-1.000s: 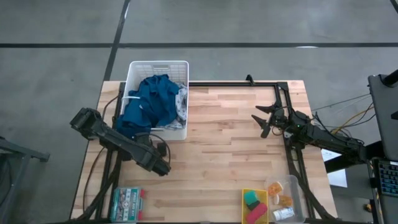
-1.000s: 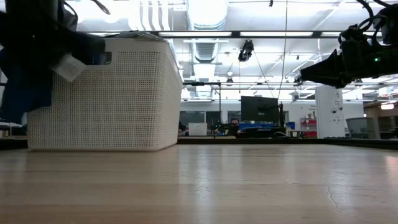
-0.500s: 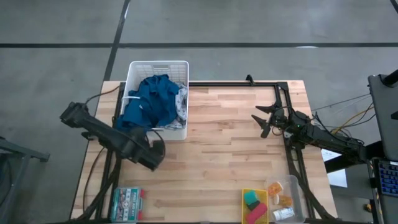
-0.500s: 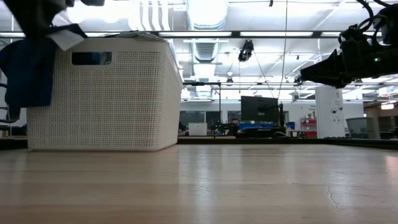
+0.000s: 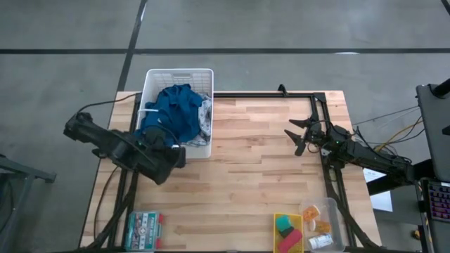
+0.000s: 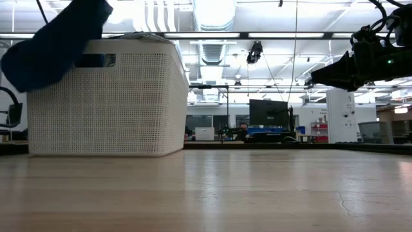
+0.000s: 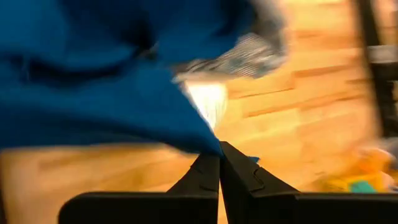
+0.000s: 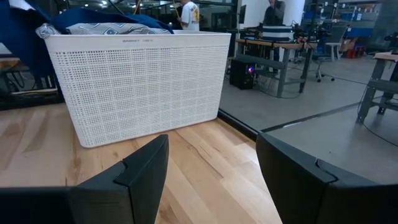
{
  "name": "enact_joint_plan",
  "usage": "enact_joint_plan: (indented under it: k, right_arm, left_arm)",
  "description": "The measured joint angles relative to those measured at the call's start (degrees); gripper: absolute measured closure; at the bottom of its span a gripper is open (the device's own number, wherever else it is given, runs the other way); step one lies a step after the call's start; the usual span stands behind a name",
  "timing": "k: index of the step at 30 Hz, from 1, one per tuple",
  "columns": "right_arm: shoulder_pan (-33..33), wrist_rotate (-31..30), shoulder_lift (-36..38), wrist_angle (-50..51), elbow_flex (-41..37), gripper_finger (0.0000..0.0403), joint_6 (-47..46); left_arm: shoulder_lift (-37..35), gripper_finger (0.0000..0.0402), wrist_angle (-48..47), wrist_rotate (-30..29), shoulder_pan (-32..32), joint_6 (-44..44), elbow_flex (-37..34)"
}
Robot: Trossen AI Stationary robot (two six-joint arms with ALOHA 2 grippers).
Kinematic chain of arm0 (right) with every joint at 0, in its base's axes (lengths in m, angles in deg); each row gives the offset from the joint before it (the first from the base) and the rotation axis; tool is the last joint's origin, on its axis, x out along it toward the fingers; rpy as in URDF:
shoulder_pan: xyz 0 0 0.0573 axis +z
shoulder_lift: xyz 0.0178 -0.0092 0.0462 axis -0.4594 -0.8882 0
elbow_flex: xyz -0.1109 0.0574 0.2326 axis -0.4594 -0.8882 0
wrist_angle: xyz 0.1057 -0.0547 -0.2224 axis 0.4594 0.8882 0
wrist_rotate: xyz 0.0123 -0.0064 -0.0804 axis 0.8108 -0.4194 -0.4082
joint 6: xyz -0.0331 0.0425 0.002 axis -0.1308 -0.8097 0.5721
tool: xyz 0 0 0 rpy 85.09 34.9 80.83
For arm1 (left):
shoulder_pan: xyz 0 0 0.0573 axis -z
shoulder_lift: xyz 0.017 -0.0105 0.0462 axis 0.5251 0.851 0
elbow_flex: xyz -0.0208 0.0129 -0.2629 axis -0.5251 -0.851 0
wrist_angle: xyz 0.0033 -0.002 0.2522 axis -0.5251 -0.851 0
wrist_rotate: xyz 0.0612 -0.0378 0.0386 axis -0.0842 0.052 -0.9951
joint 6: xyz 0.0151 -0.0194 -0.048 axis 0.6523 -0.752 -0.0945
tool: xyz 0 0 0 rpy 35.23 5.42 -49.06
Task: Pick & Place Medicine items
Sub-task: Put the blue patient gown into the white laundry bin
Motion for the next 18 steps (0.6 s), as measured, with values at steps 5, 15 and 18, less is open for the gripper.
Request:
enact_joint_plan:
  k: [5,15,18]
  right_arm:
    - [0.0,0.0,0.0,0.0,0.0,0.0165,0.0]
    - [0.0,0.0,0.0,0.0,0.0,0.0165,0.0]
    - [0.0,0.0,0.0,0.0,0.0,0.0165,0.0]
  left_arm:
    - [0.0,0.0398,0.0,-11.1,0.0,14.9,6.2]
    - [-0.3,0.0400,0.0,-29.2,0.0,41.0,14.4]
    - [-0.6,0.0400,0.0,-34.9,-0.1,49.2,14.9]
